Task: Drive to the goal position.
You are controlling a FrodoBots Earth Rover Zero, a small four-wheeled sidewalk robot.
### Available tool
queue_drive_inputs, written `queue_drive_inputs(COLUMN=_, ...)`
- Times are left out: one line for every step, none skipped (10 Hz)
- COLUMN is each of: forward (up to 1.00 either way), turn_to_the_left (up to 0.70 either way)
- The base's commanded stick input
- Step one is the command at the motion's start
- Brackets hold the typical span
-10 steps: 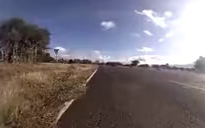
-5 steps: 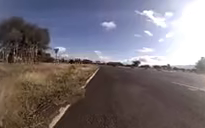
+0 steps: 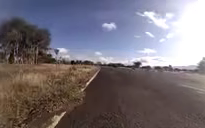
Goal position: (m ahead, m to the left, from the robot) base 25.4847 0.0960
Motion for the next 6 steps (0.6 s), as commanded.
queue_drive_inputs(forward=0.45, turn_to_the_left=0.0)
queue_drive_inputs(forward=0.45, turn_to_the_left=0.0)
queue_drive_inputs(forward=0.45, turn_to_the_left=0.0)
queue_drive_inputs(forward=0.45, turn_to_the_left=0.0)
queue_drive_inputs(forward=0.45, turn_to_the_left=0.0)
queue_drive_inputs(forward=0.45, turn_to_the_left=-0.01)
